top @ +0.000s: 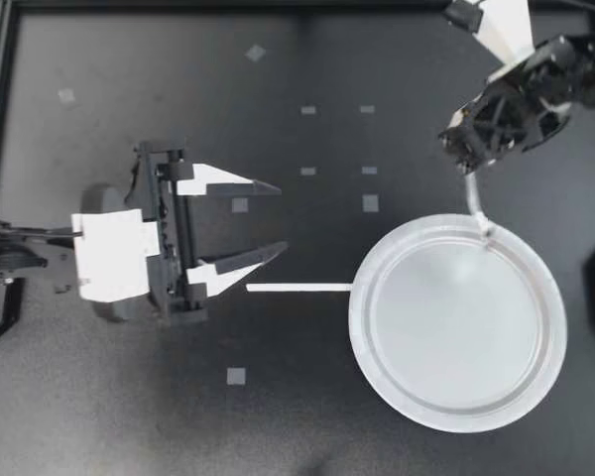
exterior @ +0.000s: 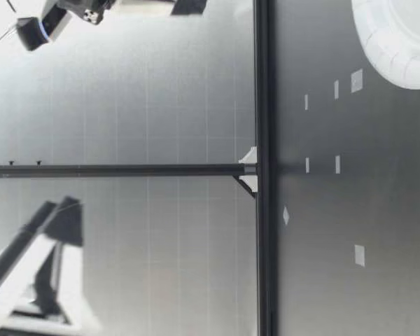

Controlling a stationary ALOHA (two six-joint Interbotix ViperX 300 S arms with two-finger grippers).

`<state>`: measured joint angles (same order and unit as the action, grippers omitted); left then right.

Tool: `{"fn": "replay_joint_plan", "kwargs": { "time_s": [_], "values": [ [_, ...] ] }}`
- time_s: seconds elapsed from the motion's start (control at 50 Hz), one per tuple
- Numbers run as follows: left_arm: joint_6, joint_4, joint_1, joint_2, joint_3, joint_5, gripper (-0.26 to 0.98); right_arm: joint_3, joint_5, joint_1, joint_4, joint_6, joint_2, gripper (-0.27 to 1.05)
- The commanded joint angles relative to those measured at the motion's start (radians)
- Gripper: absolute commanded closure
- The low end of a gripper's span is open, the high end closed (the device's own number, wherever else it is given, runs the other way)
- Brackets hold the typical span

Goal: Pick up the fork and place it on the plate.

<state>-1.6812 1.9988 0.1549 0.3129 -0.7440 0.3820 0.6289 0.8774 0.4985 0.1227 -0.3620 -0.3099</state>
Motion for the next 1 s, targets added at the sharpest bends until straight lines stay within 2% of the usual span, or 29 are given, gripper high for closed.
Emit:
{"fn": "replay_joint_plan", "kwargs": {
  "time_s": [0.0, 0.22, 0.3, 0.54, 0.76, 0.98],
  "values": [
    [0.003, 0.005, 0.008, 0.04, 0.0, -0.005, 0.14, -0.091, 0.181, 0.025, -0.002, -0.017, 0.002, 0.71],
    [0.003, 0.015, 0.012, 0.041, -0.008, -0.011, 0.14, -0.184, 0.457, 0.029, 0.014, -0.069, 0.097, 0.71],
    [0.003, 0.031, 0.023, 0.041, -0.003, -0.014, 0.14, -0.196, 0.499, 0.029, 0.017, -0.061, 0.156, 0.71],
    [0.002, 0.043, 0.055, 0.043, -0.005, -0.014, 0.14, -0.235, 0.387, 0.044, -0.021, -0.026, 0.256, 0.71],
    [0.003, 0.044, 0.077, 0.043, -0.005, -0.015, 0.14, -0.242, 0.158, 0.078, -0.049, -0.008, 0.313, 0.71],
    [0.003, 0.044, 0.092, 0.044, -0.006, -0.014, 0.14, -0.264, 0.14, 0.086, -0.043, 0.008, 0.403, 0.71]
  ]
}}
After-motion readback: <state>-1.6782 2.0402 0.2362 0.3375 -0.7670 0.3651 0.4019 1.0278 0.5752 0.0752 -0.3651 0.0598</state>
